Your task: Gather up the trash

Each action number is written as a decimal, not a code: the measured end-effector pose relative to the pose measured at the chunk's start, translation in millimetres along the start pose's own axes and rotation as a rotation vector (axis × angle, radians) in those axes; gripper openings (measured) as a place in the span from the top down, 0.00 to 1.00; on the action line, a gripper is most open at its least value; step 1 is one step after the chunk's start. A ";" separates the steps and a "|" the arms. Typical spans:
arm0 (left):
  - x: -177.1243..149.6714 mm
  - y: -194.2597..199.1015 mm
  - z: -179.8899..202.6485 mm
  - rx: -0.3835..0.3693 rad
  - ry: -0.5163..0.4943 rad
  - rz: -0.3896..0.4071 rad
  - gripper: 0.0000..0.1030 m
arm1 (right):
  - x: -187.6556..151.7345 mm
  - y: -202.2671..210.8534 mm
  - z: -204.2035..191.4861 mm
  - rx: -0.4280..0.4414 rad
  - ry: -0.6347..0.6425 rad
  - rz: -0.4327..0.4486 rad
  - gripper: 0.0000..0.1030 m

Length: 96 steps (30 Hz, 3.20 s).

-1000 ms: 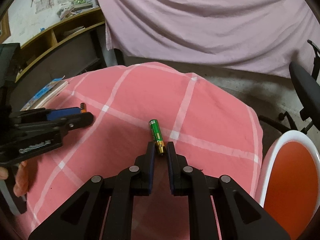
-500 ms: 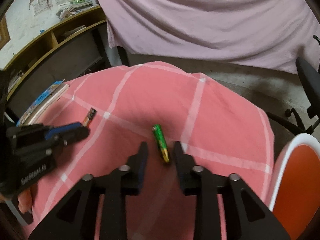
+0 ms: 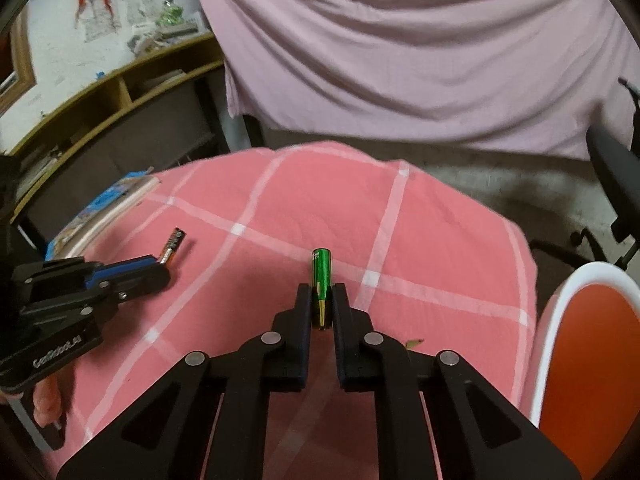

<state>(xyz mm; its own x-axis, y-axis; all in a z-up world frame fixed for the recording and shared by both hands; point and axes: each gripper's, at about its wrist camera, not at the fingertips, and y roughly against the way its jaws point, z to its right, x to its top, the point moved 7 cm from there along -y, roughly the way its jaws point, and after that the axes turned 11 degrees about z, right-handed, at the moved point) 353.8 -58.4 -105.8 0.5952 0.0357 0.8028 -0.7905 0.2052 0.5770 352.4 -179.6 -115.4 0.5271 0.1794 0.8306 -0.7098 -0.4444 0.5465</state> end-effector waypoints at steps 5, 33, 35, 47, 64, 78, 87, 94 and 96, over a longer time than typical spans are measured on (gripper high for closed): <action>12.8 24.8 14.9 -0.025 -0.016 0.105 0.93 | 7.9 34.9 0.8 0.012 -0.017 0.153 0.92; 81.7 109.3 196.5 -0.343 -0.242 0.462 0.93 | 29.8 218.0 113.1 -0.241 -0.211 0.800 0.92; 80.3 105.5 210.7 -0.363 -0.255 0.456 0.93 | 25.0 225.7 126.2 -0.264 -0.247 0.803 0.92; 65.0 65.9 262.8 -0.433 -0.271 0.344 0.93 | 5.1 235.1 168.5 -0.366 -0.371 0.735 0.92; 36.0 -9.1 281.2 -0.455 -0.201 0.082 0.93 | -23.8 199.9 197.7 -0.398 -0.466 0.506 0.91; 36.6 -3.0 265.6 -0.437 -0.164 0.090 0.93 | -25.8 200.2 201.2 -0.403 -0.477 0.489 0.91; 41.7 10.6 250.1 -0.407 -0.157 0.129 0.93 | -24.5 198.3 196.3 -0.398 -0.465 0.486 0.91; 50.4 24.7 229.4 -0.366 -0.150 0.176 0.92 | -22.2 198.3 193.1 -0.414 -0.441 0.484 0.88; 52.6 28.6 226.3 -0.354 -0.151 0.187 0.91 | -21.7 197.9 192.3 -0.416 -0.437 0.485 0.86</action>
<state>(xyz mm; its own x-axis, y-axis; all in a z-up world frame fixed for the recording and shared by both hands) 329.8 -272.0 -13.0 0.3973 -0.0343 0.9170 -0.7691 0.5327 0.3531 290.3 -440.2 -45.9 0.1881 -0.3518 0.9170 -0.9799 -0.0035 0.1996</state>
